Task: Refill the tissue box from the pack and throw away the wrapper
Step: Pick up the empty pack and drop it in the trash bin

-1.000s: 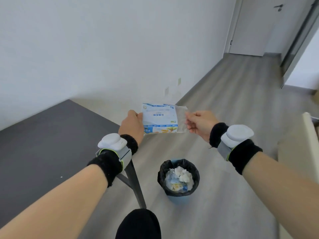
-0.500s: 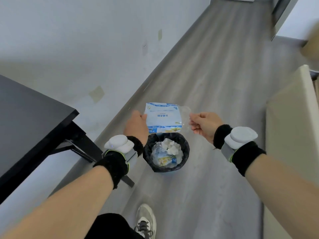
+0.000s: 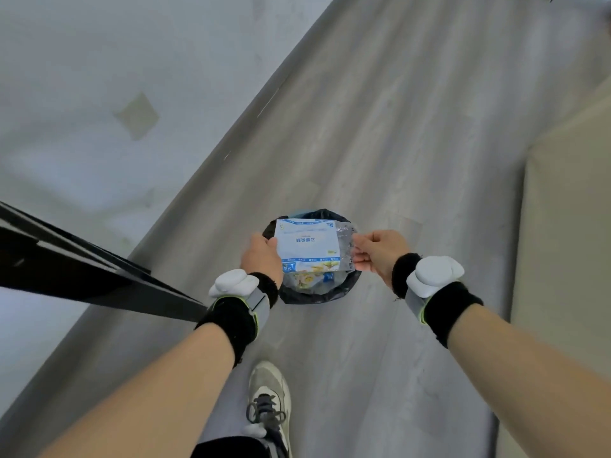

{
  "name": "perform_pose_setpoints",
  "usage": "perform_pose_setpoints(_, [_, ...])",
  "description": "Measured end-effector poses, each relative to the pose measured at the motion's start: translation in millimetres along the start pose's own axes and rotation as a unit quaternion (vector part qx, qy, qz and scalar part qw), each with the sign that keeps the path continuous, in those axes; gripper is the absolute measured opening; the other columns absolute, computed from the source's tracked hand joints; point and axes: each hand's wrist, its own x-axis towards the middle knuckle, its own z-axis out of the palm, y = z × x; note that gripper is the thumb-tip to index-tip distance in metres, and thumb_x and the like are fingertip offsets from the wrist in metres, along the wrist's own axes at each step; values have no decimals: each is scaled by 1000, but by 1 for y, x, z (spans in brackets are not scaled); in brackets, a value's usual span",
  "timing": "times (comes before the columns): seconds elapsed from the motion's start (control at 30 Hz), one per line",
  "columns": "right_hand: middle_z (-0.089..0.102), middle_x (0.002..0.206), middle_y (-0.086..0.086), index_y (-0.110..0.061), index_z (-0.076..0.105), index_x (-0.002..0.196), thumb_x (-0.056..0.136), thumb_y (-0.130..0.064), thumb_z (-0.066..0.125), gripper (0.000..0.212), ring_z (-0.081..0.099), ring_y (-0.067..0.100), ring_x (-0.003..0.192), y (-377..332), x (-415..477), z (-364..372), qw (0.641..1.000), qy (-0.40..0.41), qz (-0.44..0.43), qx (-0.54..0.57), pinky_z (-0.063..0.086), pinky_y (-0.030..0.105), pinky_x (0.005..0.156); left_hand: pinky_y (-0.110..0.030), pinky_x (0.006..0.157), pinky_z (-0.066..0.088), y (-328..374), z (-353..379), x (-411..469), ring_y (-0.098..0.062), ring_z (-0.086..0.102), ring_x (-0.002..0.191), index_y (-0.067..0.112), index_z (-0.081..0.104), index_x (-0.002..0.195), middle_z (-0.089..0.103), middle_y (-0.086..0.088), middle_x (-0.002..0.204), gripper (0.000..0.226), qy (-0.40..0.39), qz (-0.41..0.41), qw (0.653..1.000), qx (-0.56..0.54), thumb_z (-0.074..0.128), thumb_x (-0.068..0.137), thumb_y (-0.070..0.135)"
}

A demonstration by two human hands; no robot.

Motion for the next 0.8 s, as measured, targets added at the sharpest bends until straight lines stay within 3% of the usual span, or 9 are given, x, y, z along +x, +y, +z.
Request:
perform_pose_setpoints(0.2, [59, 73, 14, -2, 58, 77, 98, -14, 59, 24, 59, 20, 60, 40, 34, 13, 999, 6, 30, -9, 57, 23, 48, -33, 72, 37, -26, 29, 18, -35, 58, 98, 7, 49, 100, 60, -16, 98, 22, -17, -45, 998, -34, 40, 104, 27])
perform_pose_setpoints(0.3, [63, 81, 18, -1, 60, 81, 97, -13, 60, 20, 63, 22, 66, 58, 46, 17, 999, 15, 45, -14, 61, 26, 57, -32, 72, 39, -32, 40, 25, -30, 56, 87, 7, 51, 98, 58, -9, 92, 21, -29, -70, 995, -68, 41, 102, 26])
perform_pose_setpoints(0.4, [66, 91, 22, -5, 62, 83, 96, -15, 62, 17, 67, 25, 72, 77, 55, 21, 998, 30, 46, -25, 62, 34, 72, -39, 84, 54, -45, 54, 28, -31, 67, 91, 9, 59, 104, 70, -10, 100, 27, -66, -78, 990, -95, 43, 99, 30])
perform_pose_setpoints(0.53, [70, 96, 17, -5, 65, 94, 95, -19, 63, 14, 71, 26, 80, 96, 60, 23, 997, 49, 37, -46, 59, 43, 87, -48, 86, 57, -64, 63, 31, -34, 69, 96, 13, 61, 102, 70, -12, 104, 25, -122, -81, 984, -101, 42, 96, 28])
perform_pose_setpoints(0.67, [69, 96, 15, 5, 62, 114, 95, -14, 61, 27, 70, 20, 75, 104, 62, 29, 997, 60, 20, -44, 59, 39, 87, -49, 89, 56, -67, 64, 34, -33, 68, 99, 13, 65, 109, 71, -11, 106, 34, -142, -84, 978, -127, 41, 92, 29])
perform_pose_setpoints(0.8, [71, 95, 4, -9, 61, 108, 95, -21, 57, 18, 72, 18, 80, 113, 55, 39, 985, 70, -30, -156, 60, 35, 80, -50, 91, 55, -68, 63, 30, -34, 67, 103, 11, 63, 114, 69, -14, 110, 34, -154, -79, 976, -135, 41, 95, 28])
